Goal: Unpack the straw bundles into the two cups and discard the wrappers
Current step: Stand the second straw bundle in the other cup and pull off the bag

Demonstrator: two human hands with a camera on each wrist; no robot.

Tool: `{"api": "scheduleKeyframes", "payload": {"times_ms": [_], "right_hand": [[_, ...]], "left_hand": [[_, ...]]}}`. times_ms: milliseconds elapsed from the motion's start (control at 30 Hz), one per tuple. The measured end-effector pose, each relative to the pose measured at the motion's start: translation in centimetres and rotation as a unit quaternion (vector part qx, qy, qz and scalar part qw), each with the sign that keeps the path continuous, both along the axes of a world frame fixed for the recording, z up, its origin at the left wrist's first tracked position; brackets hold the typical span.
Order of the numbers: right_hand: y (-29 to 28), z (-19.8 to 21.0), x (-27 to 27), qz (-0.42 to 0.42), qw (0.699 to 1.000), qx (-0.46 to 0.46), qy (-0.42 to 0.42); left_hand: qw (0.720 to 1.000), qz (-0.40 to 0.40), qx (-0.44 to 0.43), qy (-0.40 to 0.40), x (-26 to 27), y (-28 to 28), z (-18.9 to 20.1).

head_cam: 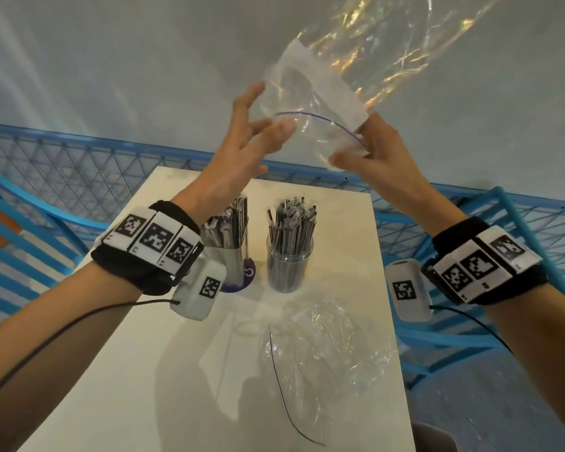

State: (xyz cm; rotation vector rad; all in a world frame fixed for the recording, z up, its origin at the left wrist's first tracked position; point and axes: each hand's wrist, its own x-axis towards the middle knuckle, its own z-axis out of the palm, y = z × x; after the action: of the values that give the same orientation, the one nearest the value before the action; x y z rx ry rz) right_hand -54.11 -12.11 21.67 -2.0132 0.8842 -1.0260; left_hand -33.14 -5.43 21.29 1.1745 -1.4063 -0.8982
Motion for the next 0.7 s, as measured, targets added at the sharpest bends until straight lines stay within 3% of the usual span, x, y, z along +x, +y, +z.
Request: {"api": "scheduleKeyframes", "payload": {"times_ms": [100, 233, 333, 433, 567, 633, 700], "right_hand": [[1.7, 0.3, 3.0, 0.066, 0.996, 0.021, 0.051], [3.3, 0.1, 5.3, 0.155, 0.984, 0.079, 0.044], [3.5, -0.5, 5.5, 0.165, 0.979, 0.102, 0.063], [3.4, -1.3, 4.4, 0.153, 0.979, 0.095, 0.095], [2.7, -3.0, 1.5, 0.148, 0.961, 0.114, 0.203], [2.4, -3.8, 0.3, 0.153, 0.939, 0.122, 0.282], [2.4, -4.4, -0.4, 0.148, 0.932, 0.122, 0.309]], "left_hand": [[0.999, -0.009, -0.036, -0.014, -0.8, 0.9, 0.4], [0.996, 0.039, -0.062, 0.042, -0.3, 2.3, -0.1], [0.992, 0.114, -0.053, 0.0, 2.2, 3.7, -1.0], [0.99, 0.137, -0.012, -0.028, 5.1, 5.7, -2.3], [0.989, 0.036, 0.107, -0.092, 8.1, 9.5, -5.7], [0.978, -0.026, 0.163, -0.129, 8.8, 11.2, -8.0], [0.961, -0.059, 0.188, -0.195, 9.2, 11.9, -10.4]]}}
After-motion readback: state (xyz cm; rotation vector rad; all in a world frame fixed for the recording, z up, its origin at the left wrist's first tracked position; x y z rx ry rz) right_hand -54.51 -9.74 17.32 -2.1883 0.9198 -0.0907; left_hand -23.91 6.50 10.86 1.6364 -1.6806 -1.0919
